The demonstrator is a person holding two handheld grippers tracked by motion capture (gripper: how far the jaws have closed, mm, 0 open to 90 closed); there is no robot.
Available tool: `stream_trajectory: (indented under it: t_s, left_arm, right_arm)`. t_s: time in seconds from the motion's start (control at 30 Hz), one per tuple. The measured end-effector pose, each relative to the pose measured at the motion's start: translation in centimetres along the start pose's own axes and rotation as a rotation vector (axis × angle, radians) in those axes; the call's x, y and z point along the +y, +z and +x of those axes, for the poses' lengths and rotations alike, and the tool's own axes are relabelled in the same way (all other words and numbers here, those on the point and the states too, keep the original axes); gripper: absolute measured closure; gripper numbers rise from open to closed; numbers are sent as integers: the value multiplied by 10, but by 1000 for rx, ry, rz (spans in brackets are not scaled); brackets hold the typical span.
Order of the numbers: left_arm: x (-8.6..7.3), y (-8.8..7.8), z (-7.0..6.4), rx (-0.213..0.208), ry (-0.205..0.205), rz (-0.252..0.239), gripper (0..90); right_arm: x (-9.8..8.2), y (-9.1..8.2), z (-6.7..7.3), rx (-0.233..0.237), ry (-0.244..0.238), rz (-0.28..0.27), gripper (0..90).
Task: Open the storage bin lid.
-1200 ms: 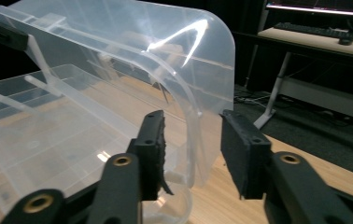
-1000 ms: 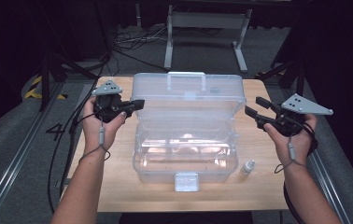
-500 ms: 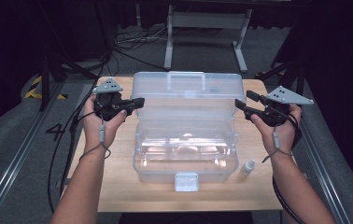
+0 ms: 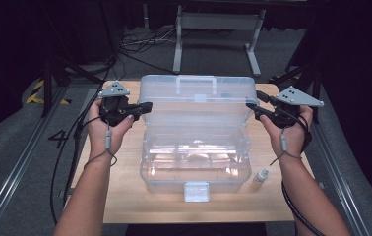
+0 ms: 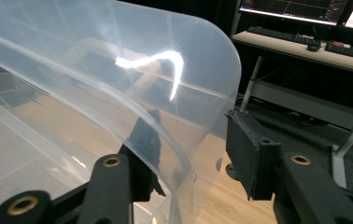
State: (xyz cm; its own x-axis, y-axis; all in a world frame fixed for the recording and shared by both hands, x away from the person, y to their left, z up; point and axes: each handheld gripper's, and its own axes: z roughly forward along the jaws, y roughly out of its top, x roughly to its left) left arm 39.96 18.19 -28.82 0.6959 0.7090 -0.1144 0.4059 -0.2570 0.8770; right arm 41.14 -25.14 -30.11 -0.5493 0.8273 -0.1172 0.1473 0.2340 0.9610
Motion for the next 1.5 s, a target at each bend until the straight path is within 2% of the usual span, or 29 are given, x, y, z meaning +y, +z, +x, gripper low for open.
stream_trajectory:
  t_s: [0.13, 0.37, 0.63, 0.73, 0.97, 1.23, 1.37, 1.5]
  left_arm:
    - [0, -1, 0, 7, 6, 1, 900]
    - [-5, -5, 0, 16, 4, -8, 900]
    - [-15, -21, 0, 35, 6, -4, 865]
    - [-18, -26, 0, 60, 18, 9, 846]
    - [-31, -35, 1, 81, 12, 15, 827]
    - [-47, -39, 0, 70, 4, 22, 816]
    - [-59, -46, -8, 61, 8, 29, 823]
    - [-74, -50, -19, 26, 25, 37, 845]
  right_arm:
    - [2, -1, 1, -10, -7, 0, 622]
    - [3, -1, 2, -31, -14, -6, 639]
    - [5, 1, 1, -40, -25, 3, 652]
    - [6, 2, 1, -48, -35, 13, 658]
    - [10, 6, -3, -40, -24, 33, 662]
    - [13, 10, -7, -29, -2, 46, 665]
    - [15, 13, -9, -34, -5, 57, 675]
    - [16, 15, -10, -37, -1, 66, 682]
